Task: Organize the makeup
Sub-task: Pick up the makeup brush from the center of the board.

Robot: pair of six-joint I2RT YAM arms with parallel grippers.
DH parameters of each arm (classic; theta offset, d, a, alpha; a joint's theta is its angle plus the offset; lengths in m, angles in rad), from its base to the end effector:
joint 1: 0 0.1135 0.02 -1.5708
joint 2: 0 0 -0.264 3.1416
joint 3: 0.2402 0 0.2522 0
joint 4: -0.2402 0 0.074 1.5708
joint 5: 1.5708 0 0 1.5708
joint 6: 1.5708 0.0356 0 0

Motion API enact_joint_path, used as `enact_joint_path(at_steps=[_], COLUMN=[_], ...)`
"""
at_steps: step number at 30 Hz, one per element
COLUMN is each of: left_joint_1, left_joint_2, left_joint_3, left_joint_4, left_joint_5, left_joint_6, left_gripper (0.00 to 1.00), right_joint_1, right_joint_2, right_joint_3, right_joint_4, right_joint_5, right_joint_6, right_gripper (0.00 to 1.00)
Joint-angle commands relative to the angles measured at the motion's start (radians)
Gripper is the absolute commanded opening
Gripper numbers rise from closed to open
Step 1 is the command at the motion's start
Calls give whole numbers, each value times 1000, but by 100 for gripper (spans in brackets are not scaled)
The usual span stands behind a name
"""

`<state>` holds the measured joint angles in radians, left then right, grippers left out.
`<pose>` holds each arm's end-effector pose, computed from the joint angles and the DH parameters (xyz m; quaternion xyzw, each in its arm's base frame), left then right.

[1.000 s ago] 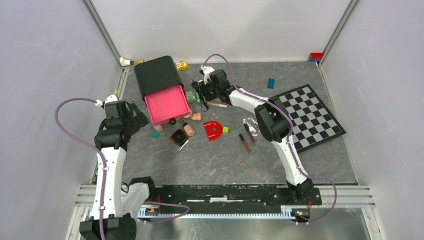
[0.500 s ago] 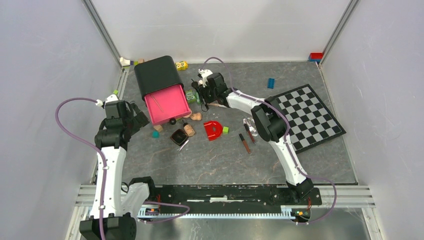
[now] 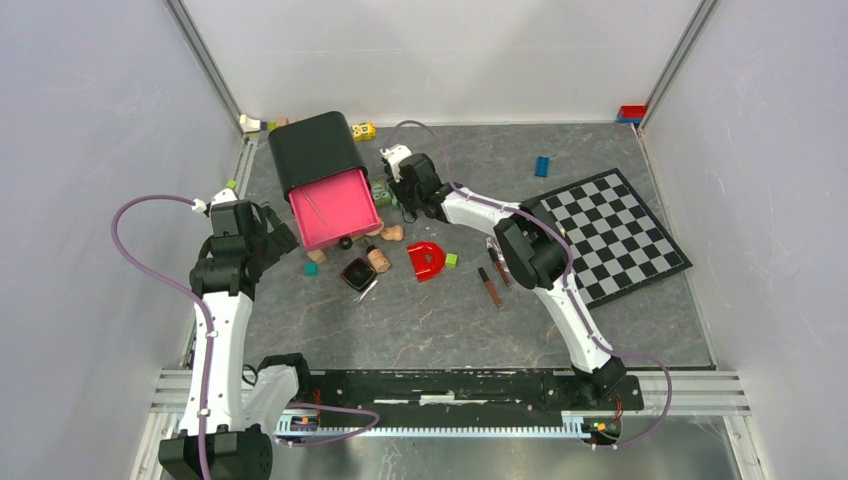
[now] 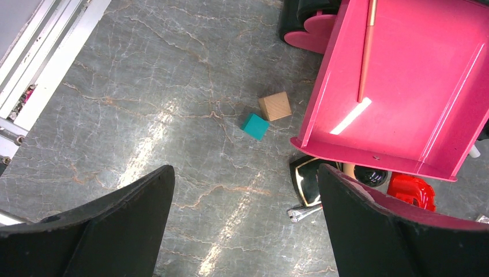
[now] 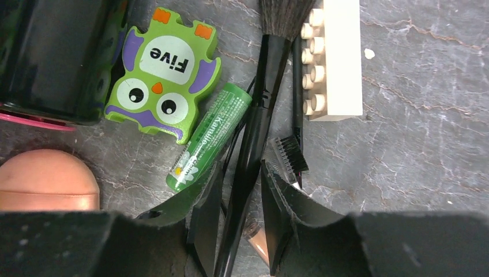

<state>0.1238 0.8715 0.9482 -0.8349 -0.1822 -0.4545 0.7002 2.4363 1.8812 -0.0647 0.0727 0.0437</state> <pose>0.1668 0.0273 0.3192 -0.2953 0.8666 0.0176 0.4020 0.4222 0.3524 0.1429 -0.2707 0.8464 0.1362 0.4379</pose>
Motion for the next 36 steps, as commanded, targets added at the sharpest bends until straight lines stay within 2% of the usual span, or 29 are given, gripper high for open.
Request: enact_joint_path(at_steps=[1, 4, 11, 15, 27, 32, 36], left_joint_1=[-2, -3, -2, -3, -3, -3, -3], left_joint_2=[-3, -5, -8, -9, -19, -26, -30], left_joint_3=[-3, -3, -3, -3, -5, -3, -5], left_joint_4=[37, 37, 36, 37, 36, 36, 36], left_joint_5=[-5, -5, -9, -10, -21, -24, -23], left_joint_6=[31, 31, 31, 31, 30, 30, 29], left_gripper=[100, 100, 100, 100, 100, 100, 100], right_joint_1=[34, 36, 35, 32, -2, -8, -8], right_joint_2=[37, 29, -5, -66, -293, -392, -482], right_joint_3=[9, -14, -36, -44, -117, -209, -280], right_joint_4=[-40, -25, -8, 5, -2, -43, -64], right_joint_5=[90, 93, 80, 72, 93, 181, 177], right_joint_6=[-76, -75, -61, -45, 168, 166, 134], right_gripper=[37, 33, 15, 12, 0, 0, 0])
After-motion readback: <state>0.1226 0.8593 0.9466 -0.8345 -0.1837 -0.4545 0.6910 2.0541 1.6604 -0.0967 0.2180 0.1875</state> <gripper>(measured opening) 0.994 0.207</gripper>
